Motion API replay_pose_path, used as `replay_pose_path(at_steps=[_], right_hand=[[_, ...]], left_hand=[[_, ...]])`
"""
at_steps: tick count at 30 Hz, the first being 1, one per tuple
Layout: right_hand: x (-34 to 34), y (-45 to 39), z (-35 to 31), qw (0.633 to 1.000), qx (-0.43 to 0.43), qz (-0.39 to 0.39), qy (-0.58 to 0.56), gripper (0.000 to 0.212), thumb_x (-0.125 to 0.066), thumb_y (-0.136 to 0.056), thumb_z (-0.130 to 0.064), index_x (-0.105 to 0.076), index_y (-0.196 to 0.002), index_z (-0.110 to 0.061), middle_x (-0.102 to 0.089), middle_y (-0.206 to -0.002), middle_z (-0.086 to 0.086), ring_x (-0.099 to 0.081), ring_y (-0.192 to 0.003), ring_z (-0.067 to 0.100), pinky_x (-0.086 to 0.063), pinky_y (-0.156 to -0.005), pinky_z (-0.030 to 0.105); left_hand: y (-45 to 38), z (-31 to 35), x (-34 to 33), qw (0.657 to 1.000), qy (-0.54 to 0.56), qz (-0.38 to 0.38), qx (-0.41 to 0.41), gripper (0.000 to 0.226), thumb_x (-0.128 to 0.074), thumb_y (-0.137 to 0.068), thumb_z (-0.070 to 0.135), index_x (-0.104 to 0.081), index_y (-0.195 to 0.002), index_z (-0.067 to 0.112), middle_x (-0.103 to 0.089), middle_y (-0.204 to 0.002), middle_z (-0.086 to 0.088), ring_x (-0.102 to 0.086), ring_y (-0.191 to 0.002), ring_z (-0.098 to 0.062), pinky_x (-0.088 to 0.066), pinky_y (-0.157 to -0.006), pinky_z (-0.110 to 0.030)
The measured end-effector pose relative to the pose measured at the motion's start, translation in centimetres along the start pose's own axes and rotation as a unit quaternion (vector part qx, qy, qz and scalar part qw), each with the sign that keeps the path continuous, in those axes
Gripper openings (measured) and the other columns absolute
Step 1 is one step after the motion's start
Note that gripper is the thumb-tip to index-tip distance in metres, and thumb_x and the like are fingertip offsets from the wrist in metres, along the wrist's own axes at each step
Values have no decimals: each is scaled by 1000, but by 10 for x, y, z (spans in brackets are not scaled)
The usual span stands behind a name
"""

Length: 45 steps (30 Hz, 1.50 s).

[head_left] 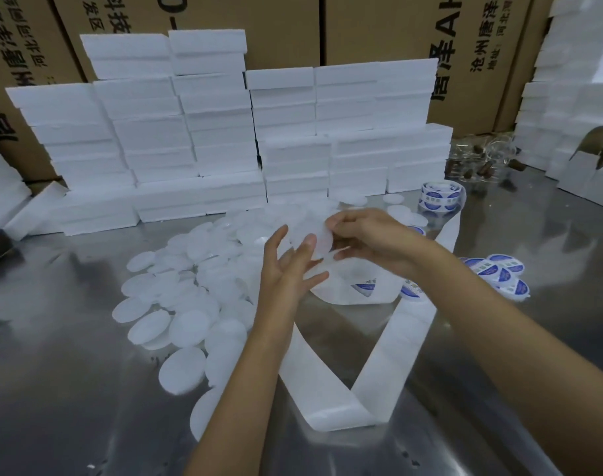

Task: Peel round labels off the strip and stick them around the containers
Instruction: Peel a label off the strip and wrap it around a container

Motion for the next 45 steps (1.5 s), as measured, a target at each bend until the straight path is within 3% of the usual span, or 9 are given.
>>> replay_pose_path(at_steps=[3, 7, 12, 18, 24, 27, 34, 39, 45], right_hand=[[-15, 16, 13, 999, -22, -27, 4, 17, -57, -99, -17, -68, -99, -4, -75, -97, 15, -73, -92, 24, -59, -78, 30], [-4, 34, 17, 978, -19, 62, 199, 25, -60, -97, -30, -69, -99, -7, -77, -90, 2, -73, -80, 17, -61, -77, 33], [-2, 82, 25, 891, -37, -169, 419, 17, -60, -90, -20, -69, -101, -29, -72, -101, -15, -65, -93, 3, -51, -87, 21], [0, 117, 51, 849, -62, -272, 449, 49, -80, -71, -35, -58, -114, -45, -44, -128, -28, -38, -124, -5, -34, -107, 23], [-4, 105, 60, 909, 40, -156, 385, 15, -77, -84, -19, -73, -99, -19, -63, -109, -2, -56, -102, 7, -42, -91, 23], [6, 96, 59, 957, -19, -67, 282, 13, -71, -90, -28, -73, -94, -16, -71, -88, -3, -58, -75, 4, -43, -71, 22], [16, 74, 69, 974, -109, 84, 181, 18, -74, -82, -40, -75, -88, -23, -75, -81, -1, -67, -69, 14, -43, -52, 24], [8, 65, 69, 986, -85, 65, 131, 41, -74, -72, -48, -73, -95, -13, -69, -80, 4, -61, -72, 15, -43, -70, 33], [12, 70, 72, 998, -49, -12, 48, 17, -72, -85, -16, -74, -100, -8, -71, -107, 21, -67, -91, 20, -47, -90, 35]], left_hand=[[3, 0, -4, 998, -59, -14, -30, 37, -61, -99, 37, -55, -135, 38, -61, -132, 0, -69, -111, -15, -60, -78, -24], [1, -5, 2, 997, -72, 26, -26, 27, -46, -107, 20, -59, -130, 23, -70, -114, 3, -74, -94, -14, -61, -75, -25], [-3, -6, 9, 998, -30, 45, -6, 24, -39, -108, 12, -57, -120, 22, -71, -107, -16, -75, -82, -31, -62, -66, -32], [-5, -12, 11, 998, -25, 50, 24, 21, -41, -107, 11, -57, -117, 20, -72, -97, -12, -72, -72, -27, -60, -56, -31], [-4, -11, 9, 998, -19, 47, 35, 22, -43, -105, 10, -57, -121, 15, -71, -97, -14, -70, -73, -30, -61, -56, -33], [-4, -2, 8, 998, -17, 57, 20, 19, -49, -102, 12, -61, -112, 23, -74, -95, -9, -72, -73, -25, -61, -58, -31], [6, 23, 6, 968, -169, 58, -178, 45, -76, -87, 21, -53, -120, 41, -68, -104, 19, -64, -97, 1, -52, -85, -19], [9, -7, -22, 933, -322, -75, -143, 64, -79, -79, 15, -47, -129, 39, -64, -112, 13, -55, -94, 16, -40, -74, -1], [1, -9, -7, 938, -322, -2, -129, 45, -70, -84, 4, -58, -116, 33, -58, -112, 29, -50, -105, 5, -33, -81, 5]])
Point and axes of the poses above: each hand's wrist, its own y-axis away from the middle knuckle, its own x-axis out of the back of the hand, z = x × y, the point moved 4 cm from there along -y, towards the middle knuckle
